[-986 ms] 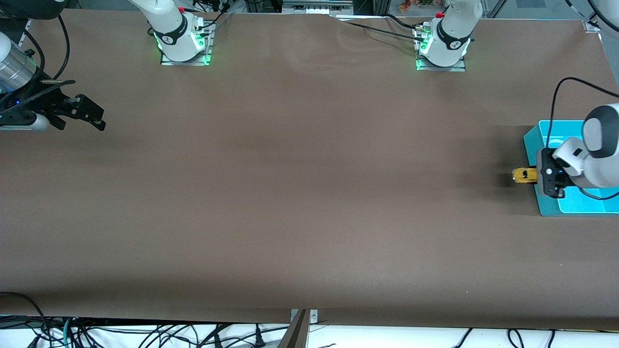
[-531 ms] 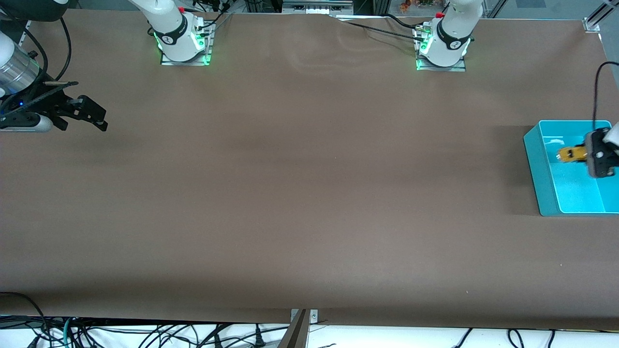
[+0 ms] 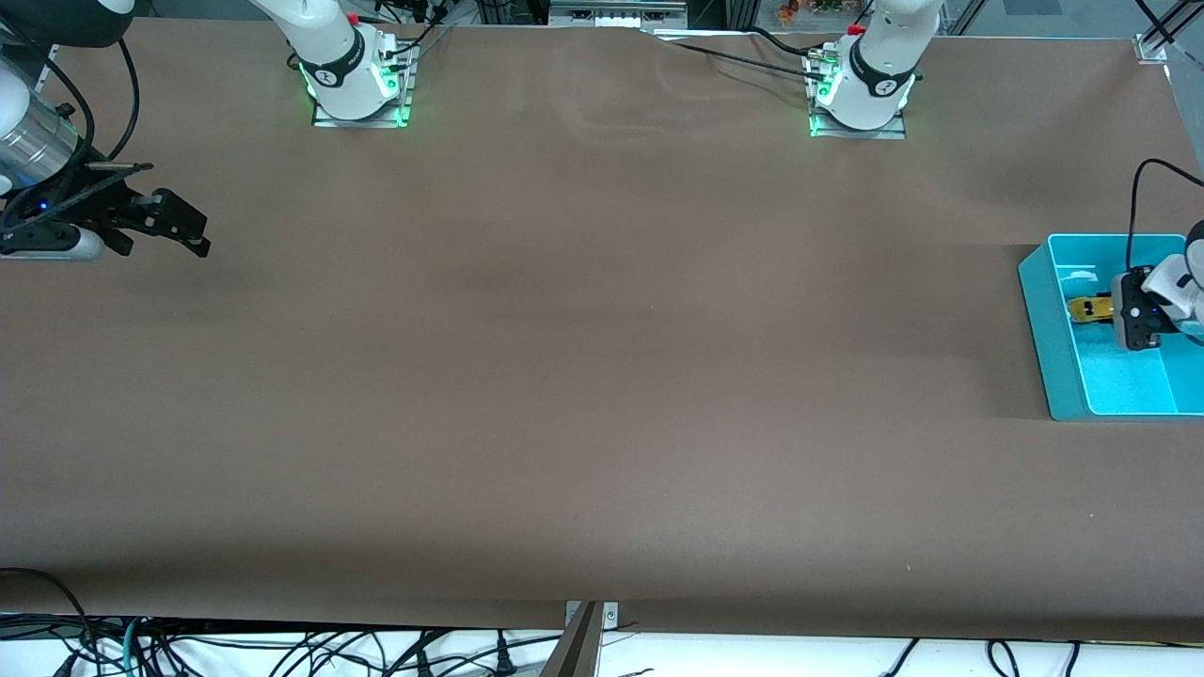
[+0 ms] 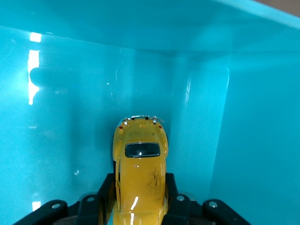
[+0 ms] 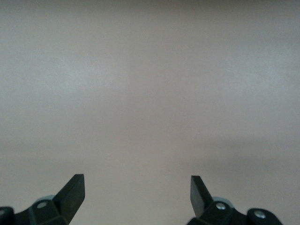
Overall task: Wind and store yellow beetle car
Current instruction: 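Open the left gripper to release the car inside the bin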
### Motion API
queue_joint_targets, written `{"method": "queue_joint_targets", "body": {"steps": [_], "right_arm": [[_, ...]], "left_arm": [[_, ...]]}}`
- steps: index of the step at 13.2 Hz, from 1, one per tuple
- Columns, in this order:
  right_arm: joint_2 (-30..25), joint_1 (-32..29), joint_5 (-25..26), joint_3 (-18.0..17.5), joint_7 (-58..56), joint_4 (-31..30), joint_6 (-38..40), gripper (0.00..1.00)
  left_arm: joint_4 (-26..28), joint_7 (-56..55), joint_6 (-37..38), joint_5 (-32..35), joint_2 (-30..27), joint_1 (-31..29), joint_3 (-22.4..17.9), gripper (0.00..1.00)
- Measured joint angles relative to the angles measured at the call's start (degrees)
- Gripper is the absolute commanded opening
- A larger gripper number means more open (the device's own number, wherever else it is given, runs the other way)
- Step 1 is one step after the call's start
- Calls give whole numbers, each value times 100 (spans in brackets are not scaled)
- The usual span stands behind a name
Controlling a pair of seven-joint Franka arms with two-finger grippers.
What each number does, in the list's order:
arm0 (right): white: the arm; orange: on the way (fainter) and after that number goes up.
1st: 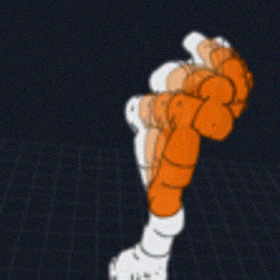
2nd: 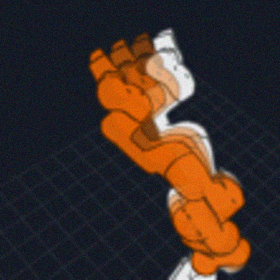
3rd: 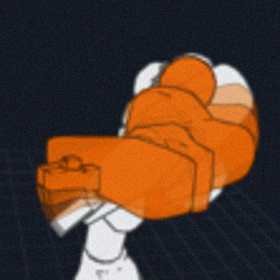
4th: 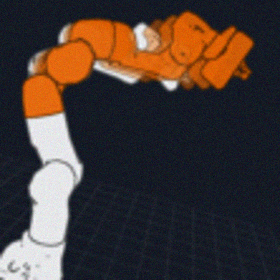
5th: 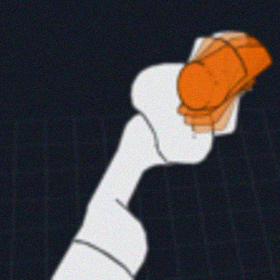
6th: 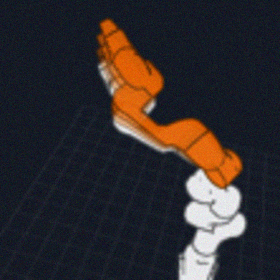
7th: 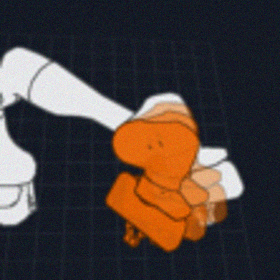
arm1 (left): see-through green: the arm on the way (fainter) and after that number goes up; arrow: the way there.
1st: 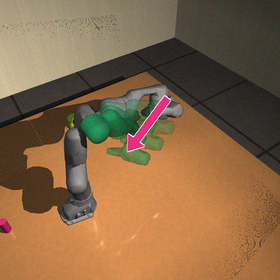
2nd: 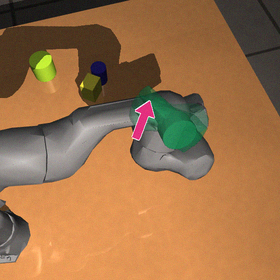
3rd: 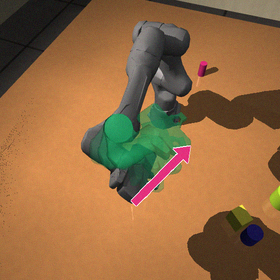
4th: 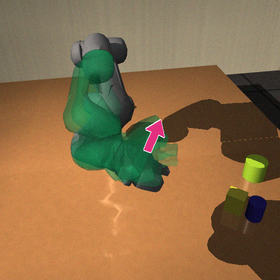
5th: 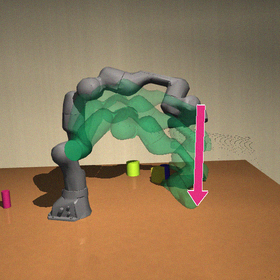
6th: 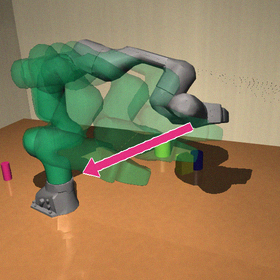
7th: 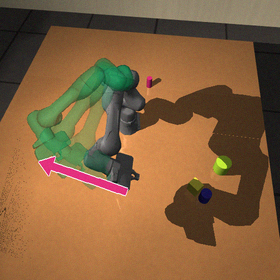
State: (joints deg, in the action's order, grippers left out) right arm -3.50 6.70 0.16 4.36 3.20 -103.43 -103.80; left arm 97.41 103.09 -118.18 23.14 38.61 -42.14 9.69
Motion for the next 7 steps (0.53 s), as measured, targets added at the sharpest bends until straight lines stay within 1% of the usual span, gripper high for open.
{"method": "queue_joint_targets", "body": {"steps": [2, 4, 5, 7], "right_arm": [[36, -1, 0, 0, 0, 11, 0, 100], [53, -1, 0, 0, 0, 22, 0, 100], [61, -2, 0, 1, 0, 33, 0, 100], [71, -3, 0, 3, 0, 44, 0, 100]], "left_arm": [[-58, 40, 30, 0, -18, 8, 66, 100], [-130, 160, 253, 0, -113, 7, 111, 100], [-167, 181, 466, -1, -213, 2, 182, 100], [-298, 65, 1142, -9, -591, 10, 507, 100]]}}
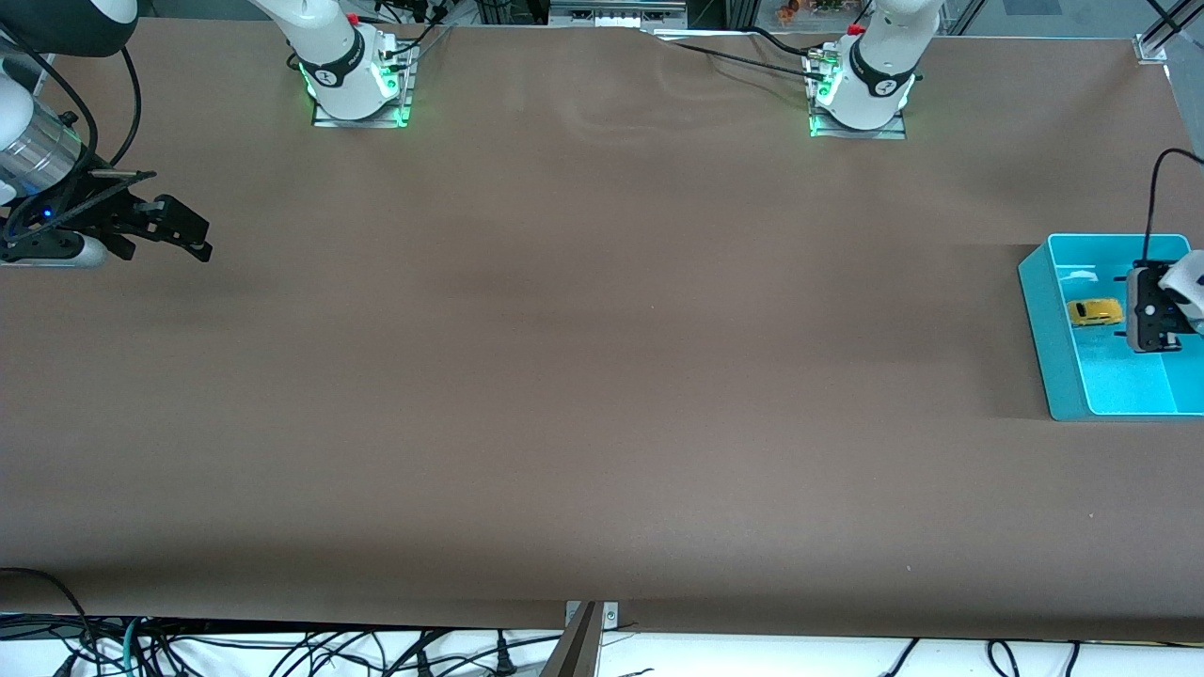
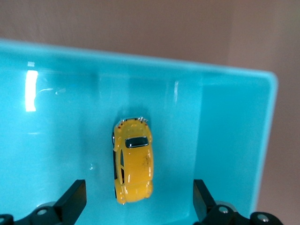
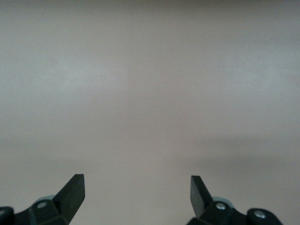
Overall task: Wind and store yellow beetle car
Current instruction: 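Open the left gripper to release the car inside the bin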
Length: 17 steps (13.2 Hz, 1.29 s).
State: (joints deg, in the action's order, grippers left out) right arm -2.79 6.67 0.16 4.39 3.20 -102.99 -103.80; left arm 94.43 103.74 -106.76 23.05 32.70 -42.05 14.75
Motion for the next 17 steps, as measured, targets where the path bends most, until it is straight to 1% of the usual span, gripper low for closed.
{"method": "queue_joint_targets", "body": {"steps": [1, 3, 5, 6, 8, 9, 10, 11, 12, 13, 15, 17], "right_arm": [[2, 0, 0, 1, 0, 2, 0, 100], [3, 0, 0, 1, 0, 9, 0, 100], [3, 0, 0, 1, 0, 15, 0, 100], [4, 0, 0, 2, 0, 17, 0, 100], [4, 0, 0, 2, 0, 18, 0, 100], [5, -1, 0, 2, 0, 19, 0, 100], [6, 0, 0, 4, 0, 19, 0, 100], [7, 0, 0, 4, 0, 20, 0, 100], [8, 0, 0, 4, 0, 20, 0, 100], [9, -1, 0, 5, 0, 20, 0, 100], [10, -1, 0, 5, 0, 20, 0, 100], [11, 0, 0, 6, 0, 20, 0, 100]], "left_arm": [[-131, -213, 461, -2, -229, 3, 238, 100], [-592, -890, 1503, -8, -591, 15, 801, 100], [-1155, -1764, 2342, -93, -714, 23, 1441, 100], [-1366, -2294, 2613, -262, -730, 35, 1701, 100], [-1613, -3328, 3056, -751, -735, 68, 1981, 100], [-1694, -3795, 3167, -999, -744, 105, 2075, 100], [-1775, -4267, 3209, -1104, -798, 284, 2097, 100], [-1839, -4786, 3270, -1152, -902, 590, 2025, 100], [-1860, -5317, 3287, -1305, -1062, 968, 1835, 100], [-1861, -5867, 3287, -1587, -1244, 1365, 1545, 100], [-1768, -6976, 3206, -2143, -1634, 2142, 843, 100], [-1355, -7523, 2753, -2269, -2078, 2696, 336, 100]]}}
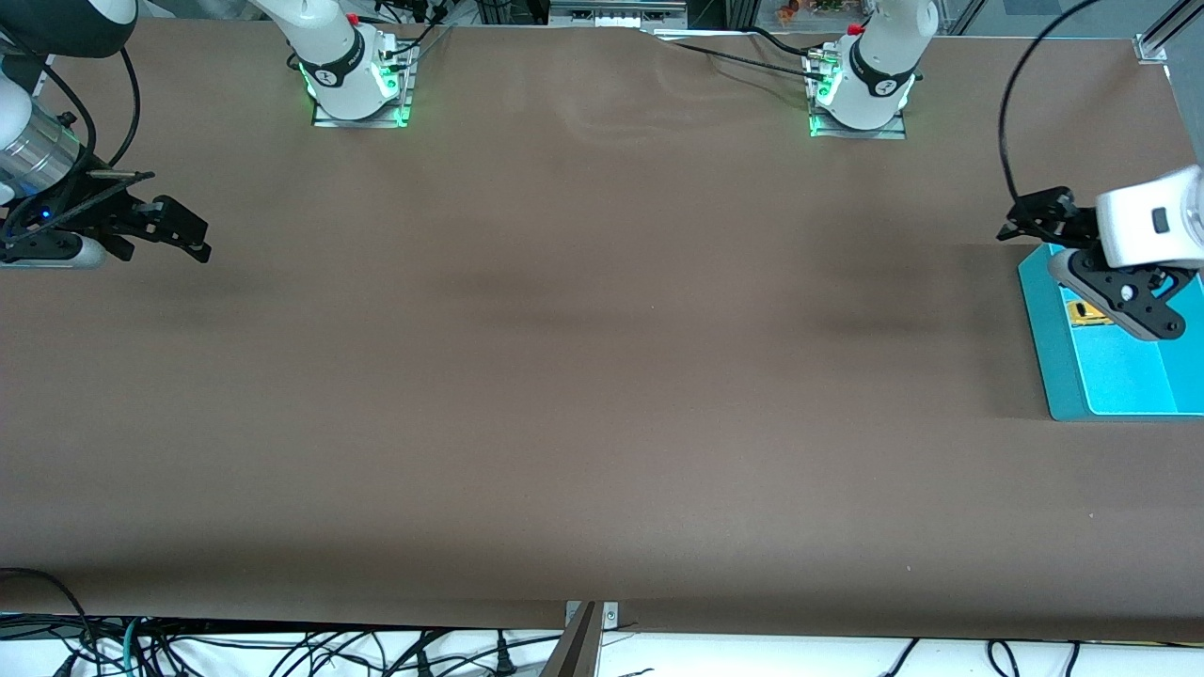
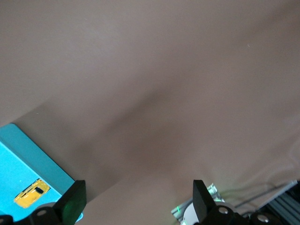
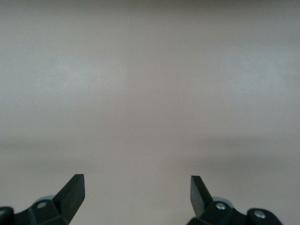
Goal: Wind and store yellow beetle car
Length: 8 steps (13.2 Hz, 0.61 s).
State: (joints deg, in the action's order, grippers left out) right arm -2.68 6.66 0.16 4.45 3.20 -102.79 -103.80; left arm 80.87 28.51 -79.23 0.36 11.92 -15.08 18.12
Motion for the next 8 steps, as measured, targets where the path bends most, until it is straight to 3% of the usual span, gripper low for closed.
{"method": "queue_joint_targets", "body": {"steps": [3, 5, 8], "right_arm": [[0, 0, 0, 1, 0, 7, 0, 100], [0, 0, 0, 1, 0, 30, 0, 100], [0, 0, 0, 1, 0, 48, 0, 100]], "left_arm": [[768, -525, -666, -21, -615, 664, -777, 100], [1314, -1656, -1147, -21, -1033, 1199, -1269, 100], [1793, -2571, -1667, -21, -1419, 1419, -1365, 100]]}}
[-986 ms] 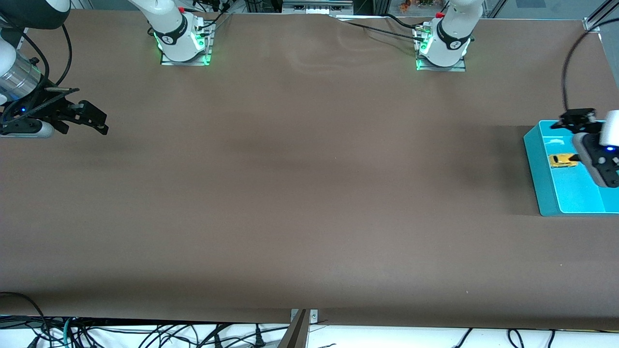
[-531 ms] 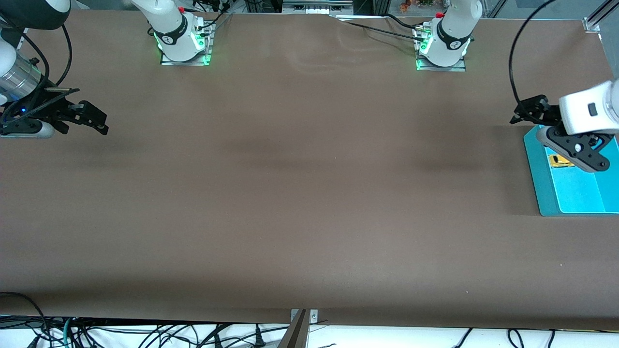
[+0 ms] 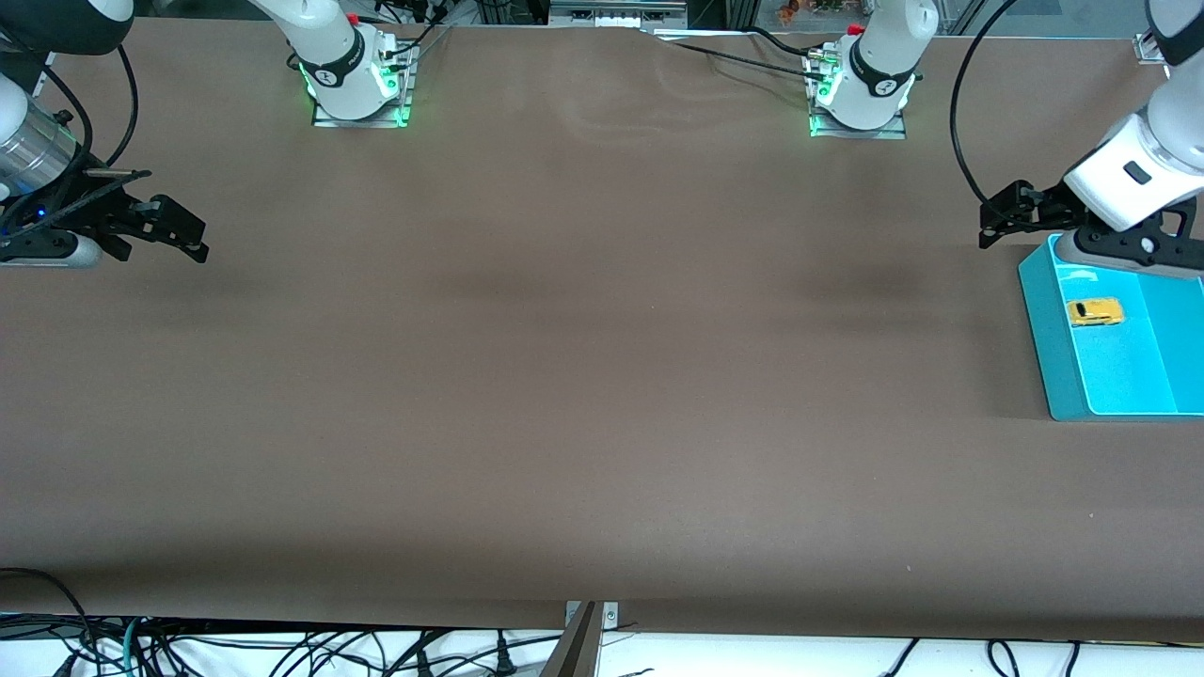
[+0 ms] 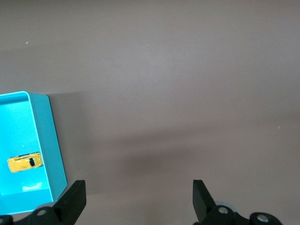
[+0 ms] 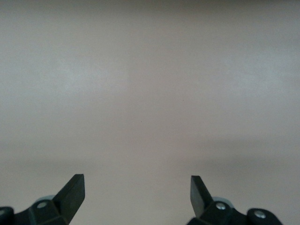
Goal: Wind and store yellow beetle car
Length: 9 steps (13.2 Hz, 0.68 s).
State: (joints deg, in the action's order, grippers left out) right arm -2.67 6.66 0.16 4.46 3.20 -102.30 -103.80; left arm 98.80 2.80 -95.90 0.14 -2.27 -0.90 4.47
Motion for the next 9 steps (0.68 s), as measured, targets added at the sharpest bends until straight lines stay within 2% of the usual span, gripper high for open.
{"method": "queue_joint_targets", "body": {"steps": [9], "right_arm": [[21, -1, 0, 5, 0, 2, 0, 100]], "left_arm": [[-146, 135, 158, 0, 85, -217, -113, 100]]}}
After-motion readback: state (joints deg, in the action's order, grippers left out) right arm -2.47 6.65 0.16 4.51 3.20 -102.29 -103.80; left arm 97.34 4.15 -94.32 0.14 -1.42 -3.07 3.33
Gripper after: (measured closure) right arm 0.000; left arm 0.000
